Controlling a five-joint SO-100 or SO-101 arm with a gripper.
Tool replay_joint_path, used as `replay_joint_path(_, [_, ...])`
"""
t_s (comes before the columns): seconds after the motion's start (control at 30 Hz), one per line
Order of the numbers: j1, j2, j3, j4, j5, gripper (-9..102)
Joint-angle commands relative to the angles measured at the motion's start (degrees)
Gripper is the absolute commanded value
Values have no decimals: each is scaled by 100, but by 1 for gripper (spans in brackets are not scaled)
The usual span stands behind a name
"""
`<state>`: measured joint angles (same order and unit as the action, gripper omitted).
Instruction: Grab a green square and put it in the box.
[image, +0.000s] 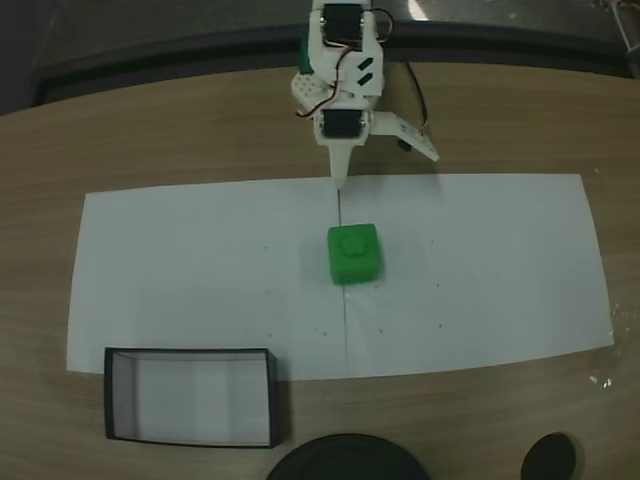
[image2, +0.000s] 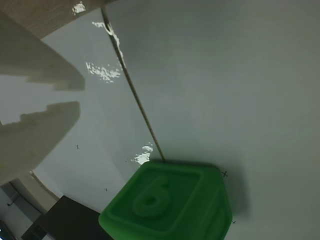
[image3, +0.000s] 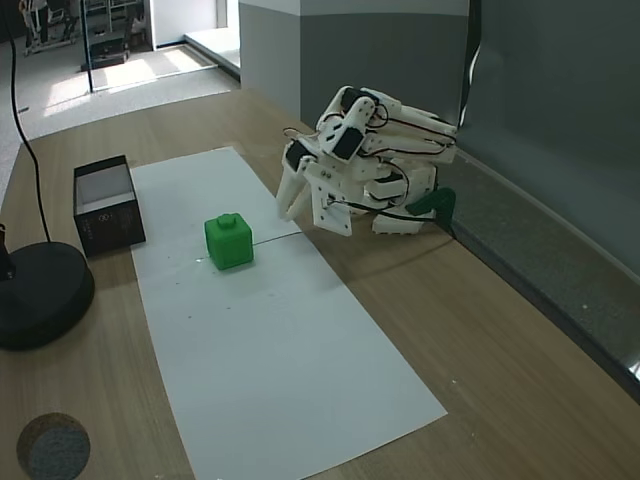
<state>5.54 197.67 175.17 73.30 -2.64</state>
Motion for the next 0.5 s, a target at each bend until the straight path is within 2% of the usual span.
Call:
replay_joint_path(0.0, [9,53,-334,9,-9,0])
replay_joint_path(0.07, [0,62,-299,-202,-9,0])
replay_joint_path(0.17, [132,53,-308,-1134,-18,2])
replay_joint_path(0.27, [176,53,-571,-1819,-149,11])
replay_joint_path(0.37, [123,-53,-1134,-2030,-483,23])
replay_joint_path(0.47, [26,-308,-1635,-1978,-396,27])
